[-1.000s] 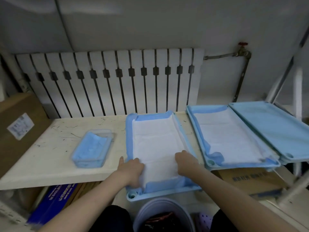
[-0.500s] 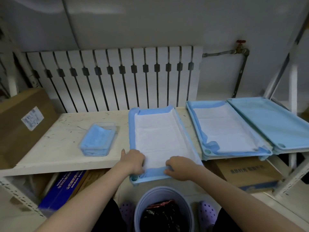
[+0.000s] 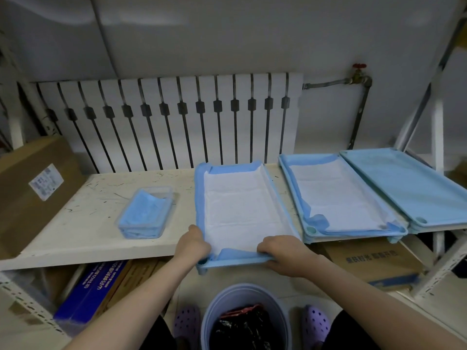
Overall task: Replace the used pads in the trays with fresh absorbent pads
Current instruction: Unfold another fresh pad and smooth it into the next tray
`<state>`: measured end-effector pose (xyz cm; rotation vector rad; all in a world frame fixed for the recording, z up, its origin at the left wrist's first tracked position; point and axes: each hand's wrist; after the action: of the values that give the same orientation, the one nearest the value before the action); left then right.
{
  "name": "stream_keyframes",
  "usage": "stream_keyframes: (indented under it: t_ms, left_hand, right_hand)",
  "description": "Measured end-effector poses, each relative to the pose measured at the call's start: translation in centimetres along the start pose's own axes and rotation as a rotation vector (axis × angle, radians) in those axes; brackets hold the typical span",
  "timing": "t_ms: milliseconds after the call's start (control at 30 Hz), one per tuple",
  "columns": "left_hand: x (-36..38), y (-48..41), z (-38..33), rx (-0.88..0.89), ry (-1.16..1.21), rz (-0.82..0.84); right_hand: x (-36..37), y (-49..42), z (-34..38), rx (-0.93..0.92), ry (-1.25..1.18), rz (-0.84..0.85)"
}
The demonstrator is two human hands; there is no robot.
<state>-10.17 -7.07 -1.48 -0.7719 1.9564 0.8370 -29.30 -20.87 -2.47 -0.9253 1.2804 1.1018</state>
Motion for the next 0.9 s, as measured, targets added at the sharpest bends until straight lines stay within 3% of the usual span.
stream_keyframes:
  t_ms: [300, 433, 533, 667, 733, 833, 900]
  left_hand:
    - [0.0, -2.9, -2.6, 0.051, 0.005, -0.009]
    - [0.8, -4.0, -3.0, 0.07, -0.009, -0.013]
    - [1.4, -4.6, -3.2, 0.079, -0.012, -0.011]
    - [1.8, -4.8, -4.6, 0.037, 0.001, 0.05]
    - [1.7, -4.4, -5.6, 0.002, -0.093, -0.017]
    - [1.5, -3.6, -8.5, 0.176, -0.205, -0.237]
    - [1.8, -3.2, -11.1, 0.34, -0.201, -0.168]
  right_hand:
    - [-1.0, -1.8, -3.0, 0.097, -0.067, -0.001]
    - [-1.5, -2.3, -3.8, 0.179, -0.255, -0.02]
    - [-1.7, -2.6, -4.8, 0.251, -0.242, -0.167]
    - [-1.0, -2.8, -7.6, 0.451, -0.164, -0.555]
    - [-0.4, -2.8, -9.0, 0.578, -0.063, -0.692]
    - [-0.7, -2.5, -10.0, 0.783, -0.04, -0.576]
    - [-1.1, -2.2, -11.3, 0.904, -0.206, -0.415]
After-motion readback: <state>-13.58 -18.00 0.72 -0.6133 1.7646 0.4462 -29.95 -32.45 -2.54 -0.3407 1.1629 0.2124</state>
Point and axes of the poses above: each hand's wrist, its own y-axis away from the middle knuckle, its own x-axis out of the palm, z = x × y, and after that the axes turned 3 degrees about -y, right-handed
